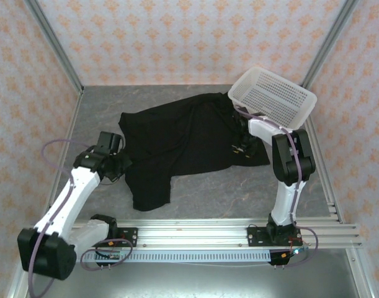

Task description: Fold and stack the t-shirts

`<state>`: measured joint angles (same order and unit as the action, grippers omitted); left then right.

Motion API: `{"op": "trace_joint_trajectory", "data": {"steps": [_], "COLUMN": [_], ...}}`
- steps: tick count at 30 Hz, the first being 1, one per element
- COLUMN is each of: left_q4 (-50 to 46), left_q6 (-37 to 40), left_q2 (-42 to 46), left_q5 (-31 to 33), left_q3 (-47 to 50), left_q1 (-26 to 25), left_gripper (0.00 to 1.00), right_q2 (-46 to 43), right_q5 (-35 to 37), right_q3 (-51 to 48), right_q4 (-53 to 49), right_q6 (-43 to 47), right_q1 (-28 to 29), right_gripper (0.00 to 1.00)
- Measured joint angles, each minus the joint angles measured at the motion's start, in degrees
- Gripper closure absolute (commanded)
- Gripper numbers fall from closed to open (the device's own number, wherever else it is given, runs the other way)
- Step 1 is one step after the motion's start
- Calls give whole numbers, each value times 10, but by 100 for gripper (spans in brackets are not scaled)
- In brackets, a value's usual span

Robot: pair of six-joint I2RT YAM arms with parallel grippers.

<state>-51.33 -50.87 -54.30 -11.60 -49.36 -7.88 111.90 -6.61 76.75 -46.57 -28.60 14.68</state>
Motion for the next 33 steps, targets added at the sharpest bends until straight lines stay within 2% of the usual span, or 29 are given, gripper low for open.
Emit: {"op": "trace_joint_trajectory", "data": {"steps": [3, 7, 11, 15, 16, 18, 19, 20, 21, 24, 27, 31, 33], "left_q4": [-17, -21, -11, 17, 24, 30, 35, 39, 42, 45, 33, -6, -15], "left_q6": [-26, -37, -31, 0, 14, 43, 60, 75, 87, 116, 119, 100, 85], "left_q2": [21, 1, -87, -233, -275, -337, -365, -384, -392, -371, -278, -150, -129], "left_q5": [-17, -26, -18, 4, 12, 31, 43, 54, 63, 91, 104, 104, 95], "left_q3": [-24, -54, -74, -123, -145, -188, -210, -226, -233, -220, -160, -63, -12], "left_q1": [0, 0, 0, 7, 11, 19, 23, 25, 28, 30, 30, 30, 30], "left_gripper": [100, 100, 100, 98, 92, 65, 56, 47, 44, 43, 44, 56, 57], "right_q2": [6, 9, 9, 12, 13, 13, 13, 13, 13, 11, -12, -89, -131], "right_q5": [4, 7, 10, 18, 20, 23, 24, 24, 25, 26, 28, 26, 23], "right_q3": [9, 13, 14, 19, 20, 21, 22, 22, 23, 23, 22, 10, 4], "right_q4": [-3, -4, -4, -7, -8, -9, -10, -12, -12, -15, -19, -18, -18], "right_q6": [2, 4, 8, 9, 9, 9, 10, 10, 10, 10, 10, 10, 10], "right_q1": [-5, -13, -15, -15, -15, -15, -15, -15, -15, -15, -12, 0, 12], "right_gripper": [59, 59, 59, 59, 59, 59, 59, 58, 58, 55, 51, 49, 49]}}
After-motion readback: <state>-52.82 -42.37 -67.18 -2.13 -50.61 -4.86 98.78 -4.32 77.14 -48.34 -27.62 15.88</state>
